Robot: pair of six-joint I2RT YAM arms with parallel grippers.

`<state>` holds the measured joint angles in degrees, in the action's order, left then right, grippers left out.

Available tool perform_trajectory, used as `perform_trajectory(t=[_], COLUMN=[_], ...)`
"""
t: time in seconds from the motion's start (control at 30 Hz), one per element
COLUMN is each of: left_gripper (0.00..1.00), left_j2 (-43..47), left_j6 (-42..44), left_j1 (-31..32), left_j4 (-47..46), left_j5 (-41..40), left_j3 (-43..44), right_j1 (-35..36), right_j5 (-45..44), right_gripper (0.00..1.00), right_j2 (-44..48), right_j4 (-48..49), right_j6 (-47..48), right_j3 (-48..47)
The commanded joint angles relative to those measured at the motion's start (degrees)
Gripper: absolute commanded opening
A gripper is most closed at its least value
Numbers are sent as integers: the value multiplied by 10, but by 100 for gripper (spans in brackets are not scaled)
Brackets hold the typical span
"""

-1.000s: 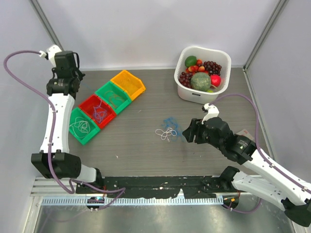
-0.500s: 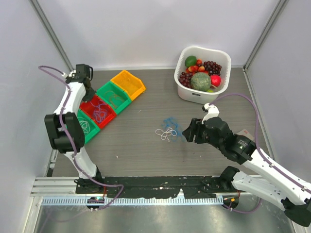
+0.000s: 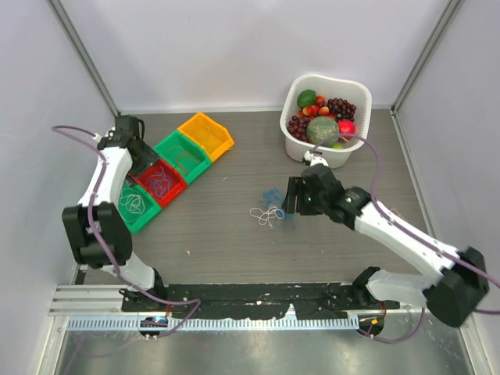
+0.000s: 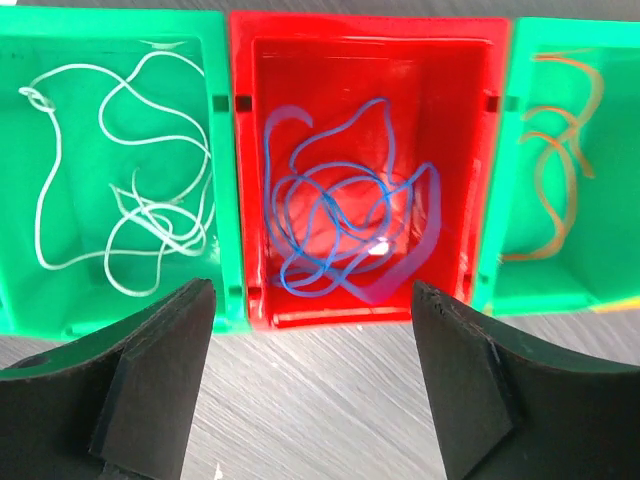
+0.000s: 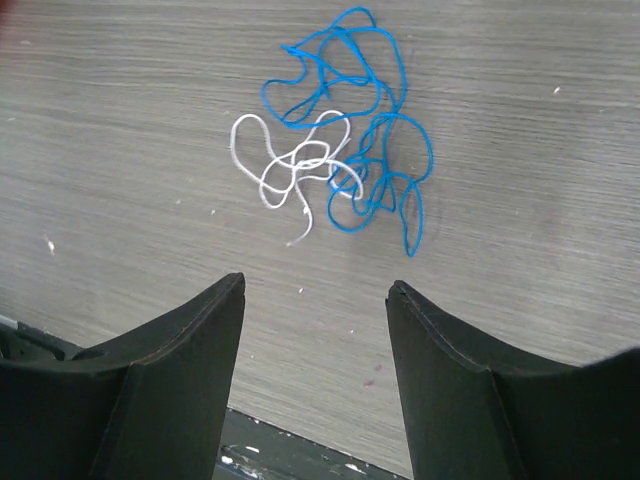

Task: Untangle the cables

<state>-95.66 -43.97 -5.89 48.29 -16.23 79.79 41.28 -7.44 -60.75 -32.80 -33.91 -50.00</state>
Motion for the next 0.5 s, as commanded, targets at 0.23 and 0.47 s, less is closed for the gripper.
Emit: perform_trajectory(t=[0.23, 0.47], left_gripper=[64, 78], left_j2=[218, 120], left_j6=[19, 27], left_j1=[163, 344], left_j4=[-112, -253], left_j5=[113, 260], left_j3=[-109, -124], right_j1=[-96, -98], right_j5=[139, 154], right_gripper=[64, 64], right_j2=[-276, -232], right_j4=[-13, 19], right_j6=[61, 19], right_j3=[-126, -78])
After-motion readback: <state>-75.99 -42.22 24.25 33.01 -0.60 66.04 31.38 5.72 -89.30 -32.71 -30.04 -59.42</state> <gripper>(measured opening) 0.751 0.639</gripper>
